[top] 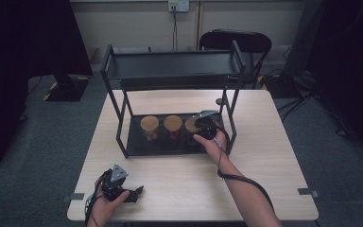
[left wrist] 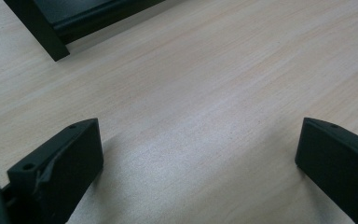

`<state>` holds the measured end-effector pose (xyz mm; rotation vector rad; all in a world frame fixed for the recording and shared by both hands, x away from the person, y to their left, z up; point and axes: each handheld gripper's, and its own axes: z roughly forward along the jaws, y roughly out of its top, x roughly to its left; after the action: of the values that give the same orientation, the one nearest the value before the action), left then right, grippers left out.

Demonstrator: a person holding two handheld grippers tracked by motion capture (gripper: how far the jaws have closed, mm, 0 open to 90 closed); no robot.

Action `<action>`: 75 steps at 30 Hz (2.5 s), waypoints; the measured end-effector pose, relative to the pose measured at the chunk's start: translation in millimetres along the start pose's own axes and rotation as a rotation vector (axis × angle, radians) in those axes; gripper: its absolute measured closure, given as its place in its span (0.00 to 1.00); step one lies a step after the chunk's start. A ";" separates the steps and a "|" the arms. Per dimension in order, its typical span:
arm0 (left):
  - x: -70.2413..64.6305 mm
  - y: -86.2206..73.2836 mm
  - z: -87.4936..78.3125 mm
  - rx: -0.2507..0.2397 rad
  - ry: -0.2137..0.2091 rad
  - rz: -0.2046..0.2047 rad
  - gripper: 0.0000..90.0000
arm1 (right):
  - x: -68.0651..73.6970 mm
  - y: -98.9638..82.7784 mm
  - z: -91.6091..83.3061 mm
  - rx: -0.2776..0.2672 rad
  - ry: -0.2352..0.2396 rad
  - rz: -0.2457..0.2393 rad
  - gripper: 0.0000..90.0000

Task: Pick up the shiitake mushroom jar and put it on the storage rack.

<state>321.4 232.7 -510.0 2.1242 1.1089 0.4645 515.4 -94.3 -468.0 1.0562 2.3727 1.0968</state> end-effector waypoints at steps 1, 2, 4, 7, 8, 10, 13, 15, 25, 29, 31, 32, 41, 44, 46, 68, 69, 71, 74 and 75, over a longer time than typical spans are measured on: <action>-0.1 0.0 0.0 0.000 0.000 -0.001 0.00 | -0.2 0.1 0.5 0.001 -0.003 -0.004 0.29; -0.1 0.0 0.0 0.000 0.000 -0.001 0.00 | -0.4 0.2 0.9 0.002 -0.003 -0.006 0.29; 0.0 0.0 0.0 0.000 0.000 0.000 0.00 | -0.9 0.2 1.8 0.000 -0.005 -0.008 0.29; -0.1 0.0 0.0 0.000 0.000 -0.001 0.00 | -1.2 0.5 3.2 0.000 -0.010 -0.018 0.29; 0.1 0.0 0.0 0.000 0.000 0.001 0.00 | -1.3 0.8 3.7 0.000 -0.012 -0.016 0.28; 0.1 0.0 0.0 0.000 -0.001 0.001 0.00 | -1.2 1.5 4.8 0.000 -0.013 -0.021 0.28; 0.1 0.0 -0.1 0.000 -0.001 0.001 0.00 | -1.4 2.1 6.0 -0.002 -0.015 -0.024 0.28; 0.1 -0.1 0.0 0.000 -0.001 0.000 0.00 | -1.6 2.6 6.6 -0.002 -0.017 -0.025 0.28; 0.2 -0.1 -0.1 0.000 -0.002 0.001 0.00 | -3.1 3.9 9.2 -0.011 -0.020 -0.033 0.28; 0.3 -0.1 -0.2 0.000 -0.002 0.003 0.00 | -4.1 4.1 10.2 -0.016 -0.021 -0.034 0.28; 0.3 -0.1 -0.2 0.000 -0.002 0.001 0.00 | -4.3 4.4 10.6 -0.016 -0.022 -0.033 0.28; 0.4 -0.1 -0.2 0.001 -0.002 0.003 0.00 | -4.2 4.6 10.8 -0.016 -0.022 -0.034 0.28; 0.4 -0.1 -0.2 0.001 -0.002 0.003 0.00 | -5.7 5.3 12.2 -0.022 -0.025 -0.034 0.29; 0.4 -0.1 -0.2 0.000 -0.002 0.003 0.00 | -6.3 5.4 12.5 -0.025 -0.025 -0.032 0.28; 0.3 -0.1 -0.2 0.000 -0.002 0.003 0.00 | -6.4 5.5 12.6 -0.024 -0.025 -0.032 0.28; 0.4 -0.1 -0.2 0.000 -0.003 0.003 0.00 | -9.6 7.7 15.3 -0.029 -0.034 -0.020 0.29; 0.4 -0.1 -0.2 0.000 -0.003 0.003 0.00 | -9.8 7.7 15.5 -0.031 -0.035 -0.019 0.29; 0.4 -0.1 -0.2 0.001 -0.003 0.003 0.00 | -10.1 7.7 15.8 -0.032 -0.037 -0.020 0.29; 0.4 -0.1 -0.2 0.000 -0.003 0.003 0.00 | -10.3 7.9 16.2 -0.034 -0.039 -0.020 0.28; 0.3 -0.1 -0.1 0.000 -0.003 0.002 0.00 | -10.3 8.0 16.3 -0.034 -0.039 -0.021 0.29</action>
<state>321.4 233.1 -510.0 2.1253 1.1060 0.4624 535.2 -90.0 -472.8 1.0296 2.3212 1.0949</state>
